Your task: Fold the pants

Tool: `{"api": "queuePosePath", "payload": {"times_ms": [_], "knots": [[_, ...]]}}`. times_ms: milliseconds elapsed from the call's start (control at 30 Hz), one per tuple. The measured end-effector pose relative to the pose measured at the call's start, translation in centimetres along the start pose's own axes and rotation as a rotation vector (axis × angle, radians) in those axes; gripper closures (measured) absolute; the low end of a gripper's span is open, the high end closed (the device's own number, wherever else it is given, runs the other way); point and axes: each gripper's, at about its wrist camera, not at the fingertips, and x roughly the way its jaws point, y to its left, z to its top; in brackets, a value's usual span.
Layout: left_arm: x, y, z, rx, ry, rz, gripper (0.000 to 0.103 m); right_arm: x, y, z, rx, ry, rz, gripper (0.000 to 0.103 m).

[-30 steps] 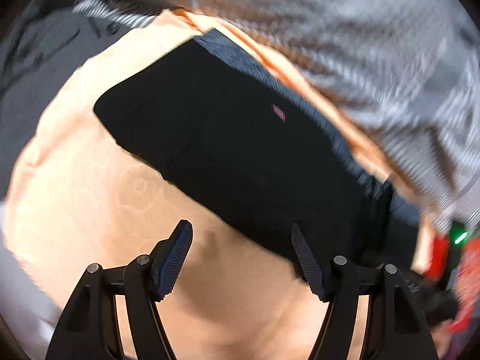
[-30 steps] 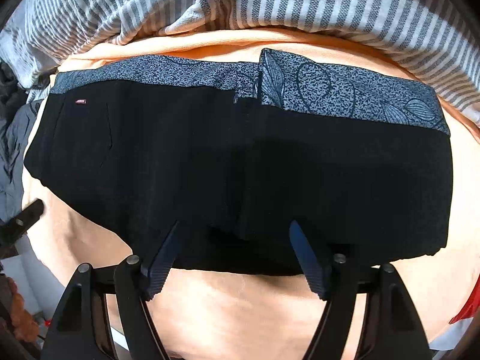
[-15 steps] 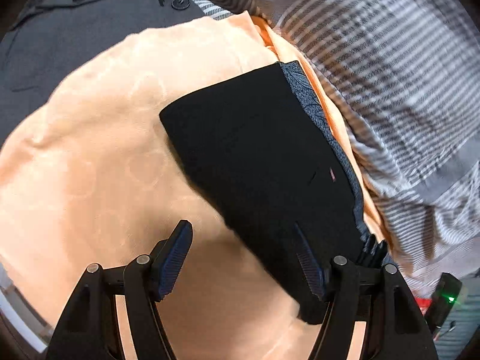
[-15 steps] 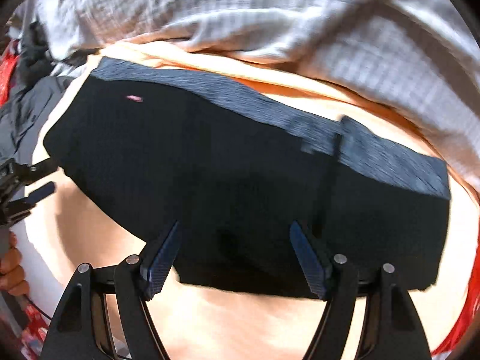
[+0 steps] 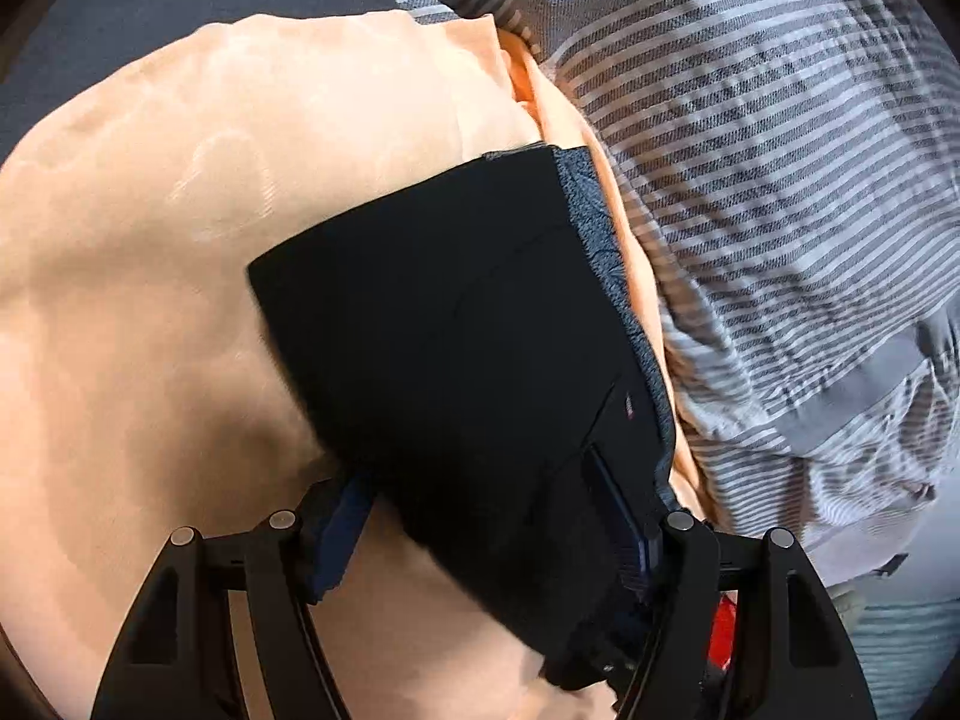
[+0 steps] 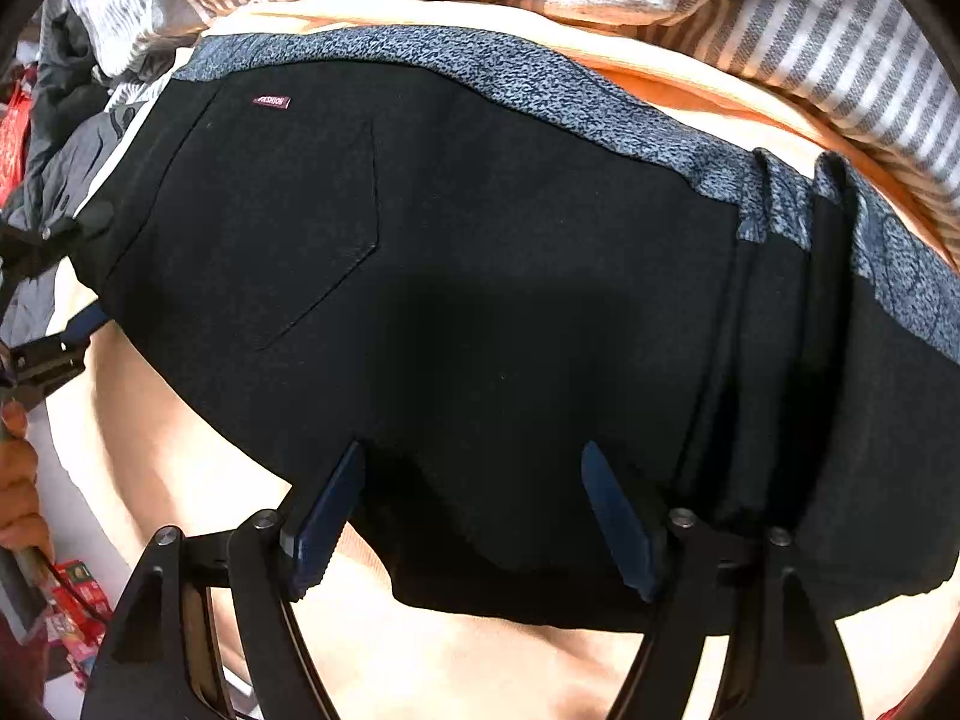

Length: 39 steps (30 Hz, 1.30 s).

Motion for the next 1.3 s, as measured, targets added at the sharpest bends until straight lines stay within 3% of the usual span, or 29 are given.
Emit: {"api": "queuePosePath", "payload": {"times_ms": [100, 200, 267, 367, 433, 467, 500, 567, 767, 967, 1100, 1300], "knots": [[0.4, -0.1, 0.2, -0.022, -0.014, -0.015, 0.032, 0.3, 0.2, 0.3, -0.004, 0.002, -0.002, 0.023], [0.8, -0.4, 0.2, -0.055, -0.042, -0.033, 0.02, 0.6, 0.4, 0.4, 0.003, 0.003, -0.002, 0.023], [1.2, -1.1, 0.2, -0.044, -0.049, -0.008, 0.013, 0.6, 0.4, 0.1, 0.0, 0.0, -0.004, 0.022], [1.9, -2.9, 0.1, 0.008, -0.064, 0.104, 0.013, 0.8, 0.5, 0.2, -0.002, -0.002, -0.005, 0.022], [2.0, -3.5, 0.0, 0.026, -0.074, 0.168, 0.027, 0.4, 0.6, -0.4, 0.001, 0.003, -0.002, 0.022], [1.9, -3.6, -0.1, 0.038, -0.08, 0.219, 0.047, 0.3, 0.6, -0.3, 0.004, 0.01, 0.006, 0.022], [1.9, -3.6, -0.1, 0.047, -0.079, 0.252, 0.057, 0.1, 0.1, -0.1, 0.004, 0.015, 0.013, 0.022], [1.4, -3.4, -0.1, 0.05, -0.08, 0.25, 0.073, -0.7, -0.6, 0.8, 0.004, 0.027, 0.024, 0.022], [0.5, -8.2, -1.9, 0.299, -0.138, 0.368, 0.077, -4.9, -1.1, 3.3, 0.014, -0.01, 0.045, 0.022], [0.1, -11.2, -3.6, 0.477, -0.186, 0.45, 0.077, -9.1, 0.8, 9.2, -0.003, -0.019, 0.149, 0.022], [0.0, -12.0, -4.1, 0.529, -0.207, 0.463, 0.077, -10.0, 4.4, 13.7, -0.02, 0.056, 0.259, 0.021], [0.0, -12.9, -5.0, 0.611, -0.229, 0.478, 0.077, -9.6, 11.8, 19.2, -0.137, 0.157, 0.312, 0.017]]}}
